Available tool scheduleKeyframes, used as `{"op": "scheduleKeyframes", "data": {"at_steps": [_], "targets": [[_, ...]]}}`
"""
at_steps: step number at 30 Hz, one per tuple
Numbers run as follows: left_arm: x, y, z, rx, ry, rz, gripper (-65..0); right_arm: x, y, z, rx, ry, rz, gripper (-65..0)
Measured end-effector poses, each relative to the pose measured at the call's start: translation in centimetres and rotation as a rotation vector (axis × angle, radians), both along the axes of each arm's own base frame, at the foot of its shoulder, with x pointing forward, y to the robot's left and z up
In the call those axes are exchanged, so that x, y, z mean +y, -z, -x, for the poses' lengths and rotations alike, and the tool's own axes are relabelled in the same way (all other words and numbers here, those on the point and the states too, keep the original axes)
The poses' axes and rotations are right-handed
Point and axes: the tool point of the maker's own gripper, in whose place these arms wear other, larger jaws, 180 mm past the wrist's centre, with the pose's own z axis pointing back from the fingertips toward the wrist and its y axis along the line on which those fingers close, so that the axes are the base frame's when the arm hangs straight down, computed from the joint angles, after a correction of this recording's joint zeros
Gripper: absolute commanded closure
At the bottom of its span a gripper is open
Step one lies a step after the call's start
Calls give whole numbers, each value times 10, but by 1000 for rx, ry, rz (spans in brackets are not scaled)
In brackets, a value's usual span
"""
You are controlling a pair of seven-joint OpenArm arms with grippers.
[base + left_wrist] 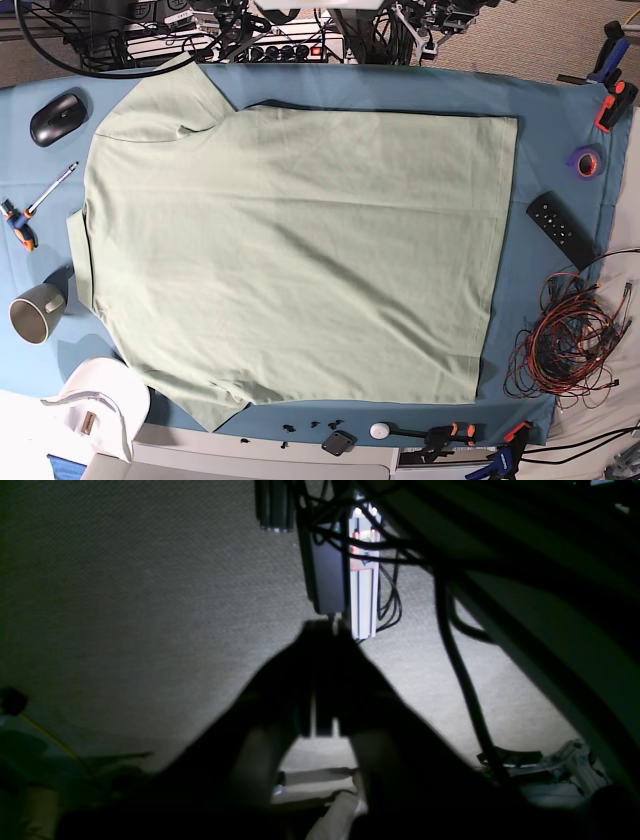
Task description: Fold the T-shirt properly
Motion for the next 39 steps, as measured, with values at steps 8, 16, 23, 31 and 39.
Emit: {"op": "scheduleKeyframes", "data": {"at_steps": [8,16,23,31,39], "targets": [[0,0,0,0,0,0,0,0,0,0,-1,0,0,0],[0,0,-1,-4,-1,1,0,0,0,0,-1,0,0,0],[-1,-1,-2,5,2,2,0,-5,-2,-9,-28,-3,13,0],[5,-6,-3,-18,6,-7,0,-32,-15,-5,-50,-19,79,0],[39,-29,50,-46,26,-26,0,-64,-40,46,-77,1,112,0]]}}
